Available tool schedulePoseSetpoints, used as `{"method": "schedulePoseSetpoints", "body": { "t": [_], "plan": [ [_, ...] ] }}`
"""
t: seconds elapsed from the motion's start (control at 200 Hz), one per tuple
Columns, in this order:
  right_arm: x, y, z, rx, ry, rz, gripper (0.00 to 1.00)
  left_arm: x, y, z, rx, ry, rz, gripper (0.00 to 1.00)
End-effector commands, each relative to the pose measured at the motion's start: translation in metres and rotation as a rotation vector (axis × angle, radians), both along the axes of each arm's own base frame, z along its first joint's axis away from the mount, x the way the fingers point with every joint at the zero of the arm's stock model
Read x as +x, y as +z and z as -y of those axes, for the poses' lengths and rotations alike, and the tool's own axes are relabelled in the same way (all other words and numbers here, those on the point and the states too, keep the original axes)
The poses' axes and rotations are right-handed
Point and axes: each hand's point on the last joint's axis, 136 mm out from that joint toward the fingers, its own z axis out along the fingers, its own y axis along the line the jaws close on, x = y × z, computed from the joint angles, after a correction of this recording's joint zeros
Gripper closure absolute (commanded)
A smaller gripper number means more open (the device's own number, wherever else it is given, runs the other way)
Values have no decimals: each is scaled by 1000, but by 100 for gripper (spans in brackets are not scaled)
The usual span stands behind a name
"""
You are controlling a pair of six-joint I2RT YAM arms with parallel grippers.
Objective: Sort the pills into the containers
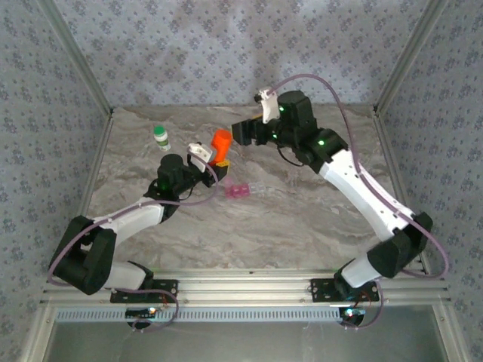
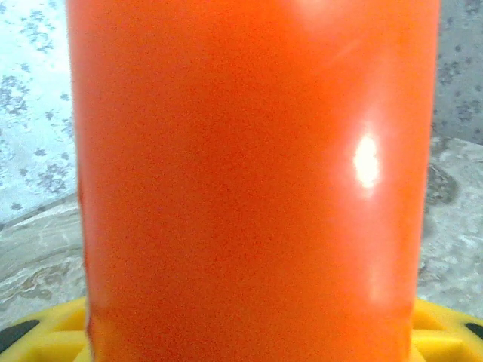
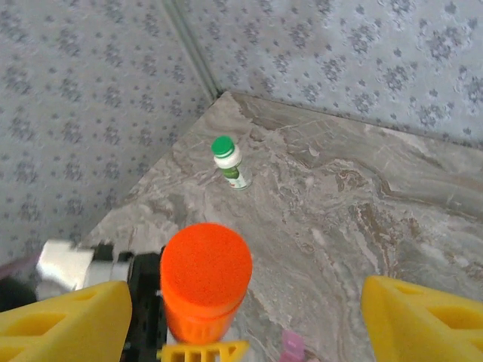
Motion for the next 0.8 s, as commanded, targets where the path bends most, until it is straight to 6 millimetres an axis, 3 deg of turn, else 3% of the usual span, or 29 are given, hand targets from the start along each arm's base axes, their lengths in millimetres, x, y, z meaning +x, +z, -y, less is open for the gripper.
{"method": "schedulePoseSetpoints", "body": {
  "t": [0.0,0.2,0.41,0.795],
  "plan": [
    [19,-3,-8,50,-100,-81,20,9,11,-7,-41,78,34,100],
    [25,-20,-38,27,-54,-126,20,8,9,-1,-33,62,30,100],
    [26,-32,-56,15,-17,-153,21,8,7,3,-28,51,30,100],
    [23,-66,-62,-29,-7,-215,26,6,10,7,-46,31,27,100]
  ]
}}
